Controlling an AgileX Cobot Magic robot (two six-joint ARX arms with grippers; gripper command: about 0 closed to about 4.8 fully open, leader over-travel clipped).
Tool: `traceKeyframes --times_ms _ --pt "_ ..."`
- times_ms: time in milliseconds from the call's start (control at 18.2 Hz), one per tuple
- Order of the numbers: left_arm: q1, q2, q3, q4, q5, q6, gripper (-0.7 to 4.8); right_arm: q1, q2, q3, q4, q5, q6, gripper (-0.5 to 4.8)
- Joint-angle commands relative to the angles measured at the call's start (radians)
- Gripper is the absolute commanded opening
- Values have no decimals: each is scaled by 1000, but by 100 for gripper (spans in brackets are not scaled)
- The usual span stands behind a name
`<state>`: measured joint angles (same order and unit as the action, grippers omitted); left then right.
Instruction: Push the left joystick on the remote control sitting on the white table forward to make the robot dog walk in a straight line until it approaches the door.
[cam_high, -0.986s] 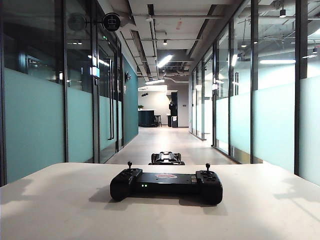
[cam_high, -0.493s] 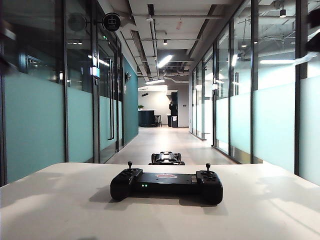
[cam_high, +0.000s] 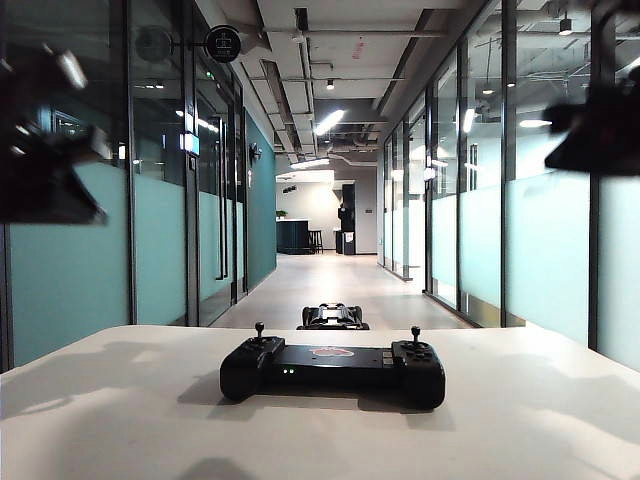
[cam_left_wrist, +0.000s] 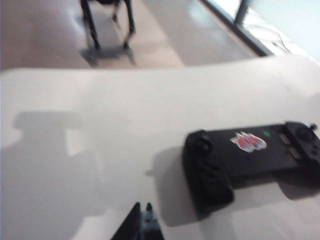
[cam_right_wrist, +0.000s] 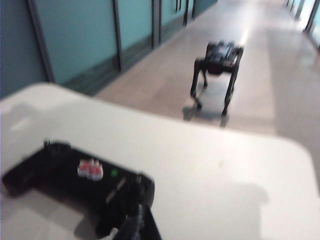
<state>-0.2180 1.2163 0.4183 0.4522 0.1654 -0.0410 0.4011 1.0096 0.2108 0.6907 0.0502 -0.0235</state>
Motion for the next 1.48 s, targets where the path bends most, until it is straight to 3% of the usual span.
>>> traceKeyframes --times_ms 55,493,658,1041,1096,1206,1480 --pt "0 87 58 29 54 -1 -5 0 95 10 69 3 24 -6" --pt "-22 302 183 80 87 -1 -5 9 380 131 108 -4 76 -6" --pt "-29 380 232 79 154 -1 -5 11 508 191 126 -9 85 -6" --pt "-37 464 292 77 153 -1 -5 37 724 302 143 -57 133 -5" --pt "-41 467 292 76 153 0 -5 45 753 312 144 -72 136 44" --pt "-49 479 293 77 153 -1 -5 61 802 322 143 -76 175 325" --pt "-66 485 298 81 154 -1 -5 61 868 346 124 -69 215 442"
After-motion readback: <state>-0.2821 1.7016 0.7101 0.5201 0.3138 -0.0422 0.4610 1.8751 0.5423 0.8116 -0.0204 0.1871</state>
